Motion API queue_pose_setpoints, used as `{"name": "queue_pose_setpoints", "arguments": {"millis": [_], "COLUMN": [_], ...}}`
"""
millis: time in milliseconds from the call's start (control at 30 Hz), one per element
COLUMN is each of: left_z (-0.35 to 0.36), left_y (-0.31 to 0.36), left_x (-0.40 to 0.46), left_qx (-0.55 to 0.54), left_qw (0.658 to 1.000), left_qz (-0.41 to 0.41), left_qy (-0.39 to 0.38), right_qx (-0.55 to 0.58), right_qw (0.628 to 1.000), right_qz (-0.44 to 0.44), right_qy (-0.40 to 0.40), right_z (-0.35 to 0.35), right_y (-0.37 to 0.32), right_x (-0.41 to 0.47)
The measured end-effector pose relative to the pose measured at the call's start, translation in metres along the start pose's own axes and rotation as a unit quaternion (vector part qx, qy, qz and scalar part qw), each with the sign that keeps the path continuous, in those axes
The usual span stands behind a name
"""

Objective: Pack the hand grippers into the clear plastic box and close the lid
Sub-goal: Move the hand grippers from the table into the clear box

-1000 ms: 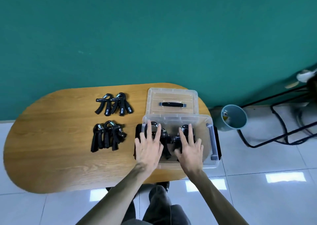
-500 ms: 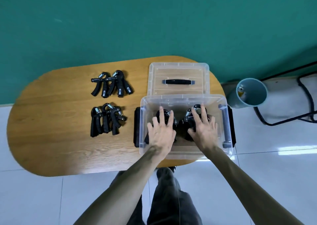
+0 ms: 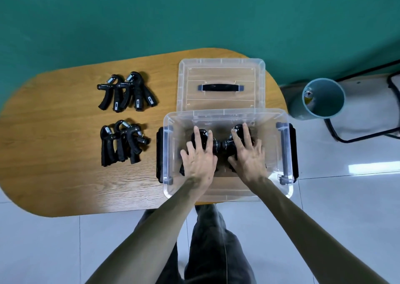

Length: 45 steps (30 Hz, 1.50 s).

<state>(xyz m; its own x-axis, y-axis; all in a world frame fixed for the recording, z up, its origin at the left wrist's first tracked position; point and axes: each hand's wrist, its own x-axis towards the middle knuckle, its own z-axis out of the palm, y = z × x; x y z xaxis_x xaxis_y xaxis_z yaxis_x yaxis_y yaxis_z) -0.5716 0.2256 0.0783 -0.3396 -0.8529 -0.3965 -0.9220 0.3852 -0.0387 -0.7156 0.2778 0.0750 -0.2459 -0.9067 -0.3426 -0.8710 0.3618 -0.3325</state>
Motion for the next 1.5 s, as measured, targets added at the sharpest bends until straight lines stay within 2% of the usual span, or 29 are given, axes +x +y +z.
{"name": "queue_pose_setpoints", "arguments": {"millis": [467, 900, 1200, 1500], "left_z": [0.014, -0.026, -0.05, -0.054], "left_y": [-0.005, -0.039, -0.065, -0.142], "left_x": [-0.002, -0.023, -0.018, -0.024], "left_qx": [-0.051, -0.038, -0.038, -0.096], "left_qw": [0.998, 0.996, 0.996, 0.995], "left_qz": [0.005, 0.072, 0.058, 0.001], "left_qy": [0.022, 0.03, 0.057, 0.003], "right_qx": [-0.003, -0.044, -0.084, -0.103], "right_qw": [1.0, 0.997, 0.994, 0.991], "right_qz": [-0.009, 0.022, -0.031, -0.066], "right_qy": [-0.011, 0.051, 0.061, 0.058], "right_z": [0.006, -0.028, -0.038, -0.039], "right_y": [0.005, -0.026, -0.074, -0.157], "right_x": [-0.001, -0.011, -0.009, 0.006]}}
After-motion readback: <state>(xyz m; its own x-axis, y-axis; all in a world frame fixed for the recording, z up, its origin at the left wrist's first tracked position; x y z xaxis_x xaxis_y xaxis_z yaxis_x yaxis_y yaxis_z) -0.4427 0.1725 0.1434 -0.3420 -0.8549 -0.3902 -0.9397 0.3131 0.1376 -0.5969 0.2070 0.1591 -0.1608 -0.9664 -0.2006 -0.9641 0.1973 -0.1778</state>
